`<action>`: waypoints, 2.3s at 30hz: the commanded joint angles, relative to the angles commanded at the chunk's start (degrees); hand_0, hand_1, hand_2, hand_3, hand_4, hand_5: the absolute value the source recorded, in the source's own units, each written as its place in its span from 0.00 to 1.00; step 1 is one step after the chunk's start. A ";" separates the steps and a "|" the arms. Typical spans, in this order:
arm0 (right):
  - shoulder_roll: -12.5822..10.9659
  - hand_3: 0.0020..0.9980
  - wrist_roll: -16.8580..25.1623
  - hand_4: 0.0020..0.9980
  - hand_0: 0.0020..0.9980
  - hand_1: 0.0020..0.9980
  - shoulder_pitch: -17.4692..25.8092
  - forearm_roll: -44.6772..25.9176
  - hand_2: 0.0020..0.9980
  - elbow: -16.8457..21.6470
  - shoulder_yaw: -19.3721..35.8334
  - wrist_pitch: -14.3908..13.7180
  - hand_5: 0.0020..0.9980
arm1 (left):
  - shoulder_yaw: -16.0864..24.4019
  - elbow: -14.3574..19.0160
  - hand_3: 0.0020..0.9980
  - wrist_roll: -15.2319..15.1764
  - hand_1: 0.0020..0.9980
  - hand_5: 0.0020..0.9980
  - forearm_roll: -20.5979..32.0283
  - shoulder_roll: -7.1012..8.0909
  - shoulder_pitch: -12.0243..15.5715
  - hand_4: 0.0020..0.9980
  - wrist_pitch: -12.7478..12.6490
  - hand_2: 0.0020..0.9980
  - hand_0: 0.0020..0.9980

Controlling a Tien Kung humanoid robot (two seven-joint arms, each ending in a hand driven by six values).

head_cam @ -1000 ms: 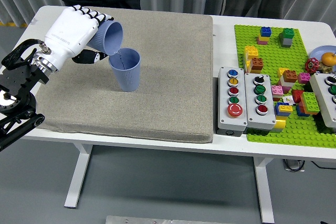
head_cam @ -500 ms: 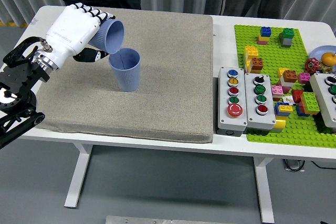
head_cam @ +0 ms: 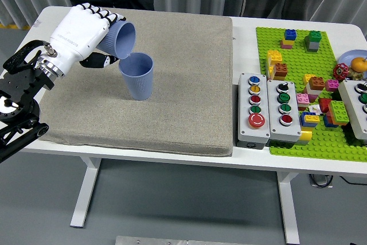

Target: Pick cup pour cup place

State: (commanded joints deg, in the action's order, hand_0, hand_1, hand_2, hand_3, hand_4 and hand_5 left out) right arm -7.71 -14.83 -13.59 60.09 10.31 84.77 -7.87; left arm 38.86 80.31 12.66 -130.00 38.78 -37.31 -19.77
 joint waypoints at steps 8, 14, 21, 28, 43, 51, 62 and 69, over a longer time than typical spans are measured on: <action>0.08 0.61 -0.05 0.00 0.72 0.67 0.07 0.20 0.65 0.00 0.18 -0.02 0.18 | 3.13 -0.14 0.59 -2.69 0.58 0.18 10.29 -0.43 2.32 0.71 -5.53 0.62 0.59; 0.18 0.61 -0.23 0.00 0.72 0.67 0.33 0.86 0.65 0.00 0.44 0.10 0.18 | 7.91 0.16 0.59 -6.99 0.58 0.18 24.46 -1.38 4.97 0.71 -9.81 0.62 0.59; 0.28 0.61 -0.30 0.00 0.72 0.67 0.76 1.18 0.65 0.00 0.57 0.12 0.18 | 11.38 -0.04 0.59 -13.63 0.58 0.18 41.22 -3.18 7.68 0.71 -11.13 0.62 0.59; 0.36 0.61 -0.39 0.00 0.72 0.67 0.73 1.26 0.65 0.00 0.70 0.01 0.18 | 14.14 0.30 0.59 -18.79 0.58 0.18 58.35 -4.62 9.71 0.72 -10.55 0.63 0.59; 0.26 0.61 0.00 0.00 0.72 0.67 0.69 0.22 0.65 0.00 0.21 -0.29 0.18 | 16.75 -1.08 0.59 -21.03 0.59 0.19 81.30 -7.11 12.31 0.72 -11.72 0.63 0.59; 0.27 0.61 -0.10 0.00 0.72 0.67 0.50 0.66 0.65 0.00 0.36 -0.15 0.18 | 16.41 -1.79 0.58 -21.30 0.59 0.20 78.93 -8.50 12.41 0.73 -12.51 0.63 0.59; 0.54 0.61 -0.23 0.00 0.72 0.67 0.83 0.86 0.65 0.00 0.41 -0.20 0.18 | 20.79 -6.57 0.59 -25.04 0.59 0.20 82.77 -15.74 15.33 0.73 -12.16 0.63 0.60; 0.60 0.61 -0.32 0.00 0.72 0.67 0.94 1.25 0.65 0.00 0.56 -0.10 0.18 | 20.81 -8.19 0.59 -25.53 0.60 0.20 82.34 -17.51 16.72 0.73 -12.19 0.64 0.60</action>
State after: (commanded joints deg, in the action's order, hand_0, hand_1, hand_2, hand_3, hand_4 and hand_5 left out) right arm -7.10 -15.15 -12.65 61.34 10.31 85.33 -7.98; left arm 59.67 72.12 -12.88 -47.66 21.27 -20.59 -31.96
